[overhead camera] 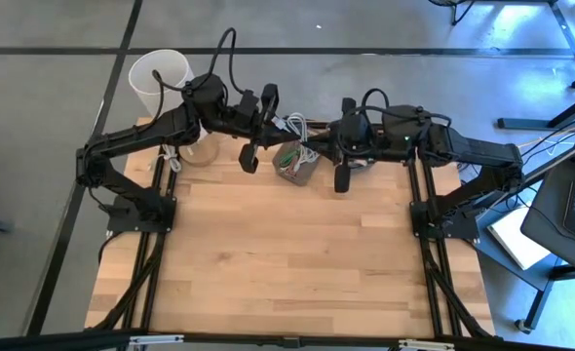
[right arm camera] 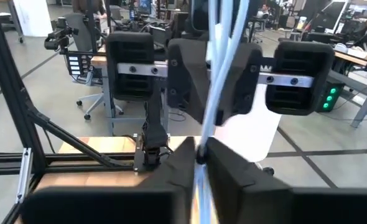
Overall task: Pick & Place USB Port
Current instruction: Put the light blue charger cable into the black transparent bin, then adjust the black transparent bin
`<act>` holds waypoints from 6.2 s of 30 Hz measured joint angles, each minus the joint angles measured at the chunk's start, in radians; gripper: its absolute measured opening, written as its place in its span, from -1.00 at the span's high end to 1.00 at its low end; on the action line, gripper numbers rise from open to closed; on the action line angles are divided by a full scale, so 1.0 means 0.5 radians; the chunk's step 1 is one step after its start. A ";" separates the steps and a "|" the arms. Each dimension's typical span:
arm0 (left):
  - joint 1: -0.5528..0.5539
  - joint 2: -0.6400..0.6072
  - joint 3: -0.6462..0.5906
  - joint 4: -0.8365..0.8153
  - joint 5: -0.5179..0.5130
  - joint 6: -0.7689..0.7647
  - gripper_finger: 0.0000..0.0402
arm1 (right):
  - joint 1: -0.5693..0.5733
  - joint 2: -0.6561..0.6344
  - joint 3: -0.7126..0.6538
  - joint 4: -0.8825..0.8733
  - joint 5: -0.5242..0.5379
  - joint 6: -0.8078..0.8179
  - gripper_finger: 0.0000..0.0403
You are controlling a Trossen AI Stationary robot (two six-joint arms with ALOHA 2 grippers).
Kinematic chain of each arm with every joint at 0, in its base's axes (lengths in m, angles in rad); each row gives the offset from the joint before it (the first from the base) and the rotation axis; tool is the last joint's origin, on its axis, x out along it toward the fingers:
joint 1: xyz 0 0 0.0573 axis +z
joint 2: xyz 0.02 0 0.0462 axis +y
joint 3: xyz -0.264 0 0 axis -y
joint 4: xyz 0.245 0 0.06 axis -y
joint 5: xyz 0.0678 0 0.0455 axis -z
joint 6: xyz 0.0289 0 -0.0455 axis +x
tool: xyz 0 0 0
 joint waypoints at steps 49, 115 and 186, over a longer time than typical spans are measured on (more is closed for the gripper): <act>0.450 0.972 0.002 -0.690 -0.396 -0.127 0.98 | 0.002 -0.085 -0.154 -2.037 0.679 1.279 -0.31; 0.040 0.506 1.182 -1.204 -0.342 0.196 0.39 | 0.045 -0.086 -0.121 -1.863 0.597 1.111 -0.18; -0.094 0.360 -1.357 -0.232 -0.868 -0.297 0.99 | 0.957 -1.203 -1.171 -0.465 1.424 0.679 0.98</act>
